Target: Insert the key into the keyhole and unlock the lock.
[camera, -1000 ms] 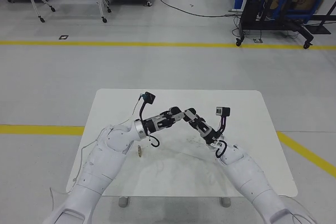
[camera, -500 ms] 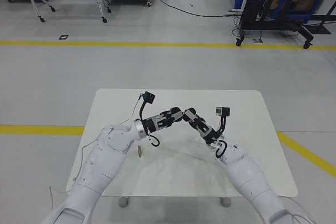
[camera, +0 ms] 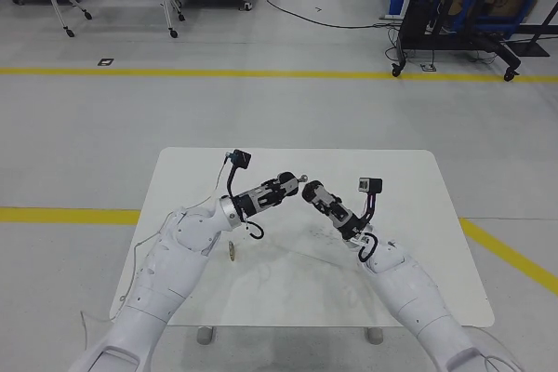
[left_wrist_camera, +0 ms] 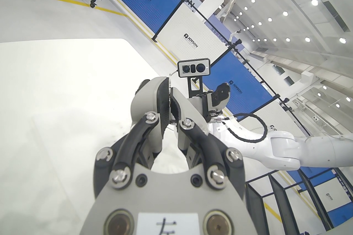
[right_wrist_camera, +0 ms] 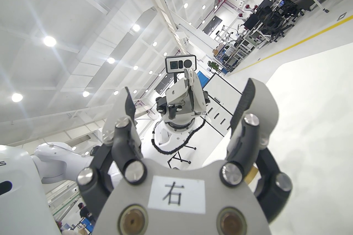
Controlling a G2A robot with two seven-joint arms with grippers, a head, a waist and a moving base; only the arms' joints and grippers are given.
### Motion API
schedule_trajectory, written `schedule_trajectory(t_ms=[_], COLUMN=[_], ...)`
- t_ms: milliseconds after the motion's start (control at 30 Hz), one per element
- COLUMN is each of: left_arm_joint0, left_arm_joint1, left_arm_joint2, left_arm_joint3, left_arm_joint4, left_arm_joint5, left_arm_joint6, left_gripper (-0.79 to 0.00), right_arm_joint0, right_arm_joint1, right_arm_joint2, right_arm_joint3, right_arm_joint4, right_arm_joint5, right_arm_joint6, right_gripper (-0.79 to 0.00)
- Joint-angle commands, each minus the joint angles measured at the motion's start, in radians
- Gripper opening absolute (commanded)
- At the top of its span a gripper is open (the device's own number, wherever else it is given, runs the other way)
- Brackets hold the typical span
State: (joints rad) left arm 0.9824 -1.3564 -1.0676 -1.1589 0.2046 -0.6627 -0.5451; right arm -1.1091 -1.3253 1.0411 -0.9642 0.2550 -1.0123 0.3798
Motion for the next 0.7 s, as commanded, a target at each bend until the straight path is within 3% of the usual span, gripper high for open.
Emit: schedule_trajectory(t_ms=[0, 100, 300, 467, 633, 667], left_arm_joint0=[0.007, 0.010, 0.007, 0.002, -0.002, -0.004], left_arm_joint1=[0.003, 0.008, 0.020, 0.025, 0.028, 0.029], left_arm_joint2=[0.001, -0.002, -0.008, 0.020, 0.045, 0.048], left_arm_joint3=[-0.017, -0.023, -0.029, -0.048, -0.055, -0.053], left_arm_joint4=[0.022, 0.027, 0.074, 0.170, 0.198, 0.196], left_arm_joint5=[0.008, -0.002, -0.022, -0.047, -0.115, -0.124], left_arm_joint6=[-0.005, -0.024, -0.075, -0.102, -0.114, -0.115], left_gripper=[-0.785, -0.785, -0.785, -0.785, -0.785, -0.785], right_arm_joint0=[0.000, 0.000, 0.034, -0.035, -0.100, -0.110], right_arm_joint1=[0.000, 0.001, 0.059, 0.110, 0.147, 0.152], right_arm_joint2=[0.000, 0.001, 0.092, 0.192, 0.246, 0.251], right_arm_joint3=[0.000, -0.007, -0.079, -0.241, -0.348, -0.360], right_arm_joint4=[0.000, -0.012, -0.302, -0.482, -0.527, -0.521], right_arm_joint5=[0.000, 0.006, 0.000, 0.000, 0.000, 0.000], right_arm_joint6=[0.000, 0.003, 0.212, 0.303, 0.359, 0.363], right_gripper=[0.000, 0.000, 0.000, 0.000, 0.000, -0.077])
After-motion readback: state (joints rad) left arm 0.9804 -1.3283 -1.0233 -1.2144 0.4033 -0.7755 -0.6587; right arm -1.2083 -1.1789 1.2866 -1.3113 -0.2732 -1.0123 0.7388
